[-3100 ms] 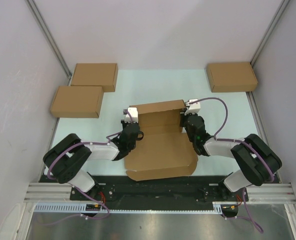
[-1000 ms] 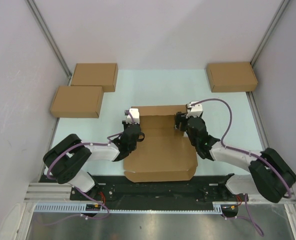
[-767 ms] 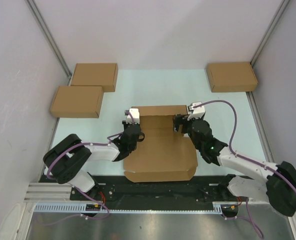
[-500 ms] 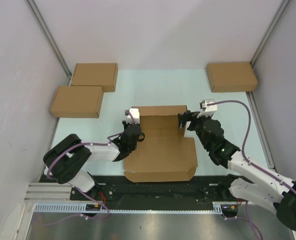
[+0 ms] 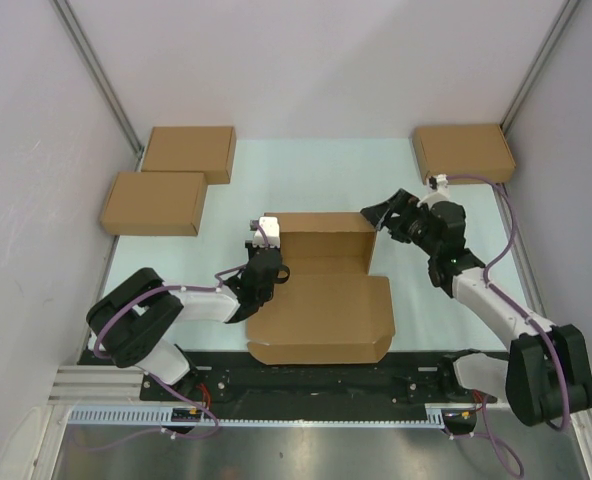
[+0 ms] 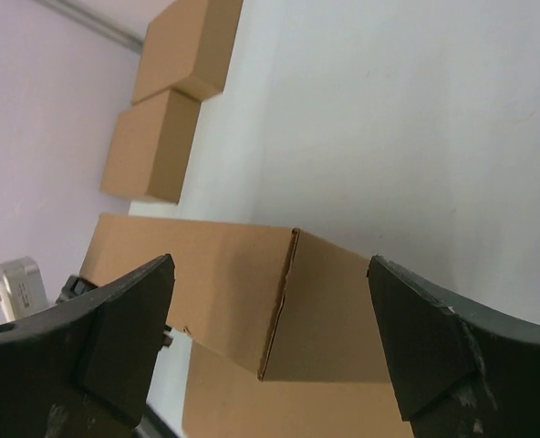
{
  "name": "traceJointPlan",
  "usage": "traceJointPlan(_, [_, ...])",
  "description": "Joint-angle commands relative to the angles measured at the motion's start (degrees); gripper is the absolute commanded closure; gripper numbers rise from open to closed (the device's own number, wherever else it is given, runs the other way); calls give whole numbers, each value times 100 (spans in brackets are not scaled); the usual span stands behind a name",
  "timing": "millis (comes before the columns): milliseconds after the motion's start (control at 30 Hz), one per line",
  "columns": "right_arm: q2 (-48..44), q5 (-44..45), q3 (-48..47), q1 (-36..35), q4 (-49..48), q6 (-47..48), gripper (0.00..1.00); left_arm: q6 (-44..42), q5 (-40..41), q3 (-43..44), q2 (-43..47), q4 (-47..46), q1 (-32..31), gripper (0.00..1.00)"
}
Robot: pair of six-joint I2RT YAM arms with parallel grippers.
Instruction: Fold the paper box
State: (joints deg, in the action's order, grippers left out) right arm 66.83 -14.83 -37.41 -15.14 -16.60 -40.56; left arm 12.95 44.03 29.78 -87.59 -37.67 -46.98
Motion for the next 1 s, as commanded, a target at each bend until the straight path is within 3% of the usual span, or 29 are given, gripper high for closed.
traceJointPlan(0, [278,-1004,-214,20,-458,-287,9,-399,106,-25,-47,-74,-65,100])
traceJointPlan(233, [515,-969,-223,-60,-230,30,19,-399,150,10,5,75,-57,99])
traceJointPlan(433, [472,-610,-223,-147,148,407,28,-407,44,54,286,382,-57,78])
traceJointPlan(467, [463,-557,-223,-156,192,452,30,-399,1,46,408,418,-65,69])
traceJointPlan(567, [410,-337,-223,-226,385,627,36,-355,-149,-7,724,594,-74,55])
traceJointPlan(767, [331,-11,-197,-315,544,795,43,-249,-474,-104,1541,1042,-162,43])
traceJointPlan(967, [331,191,-197,-394,614,865,41,-135,-949,177,2544,1955,-276,40])
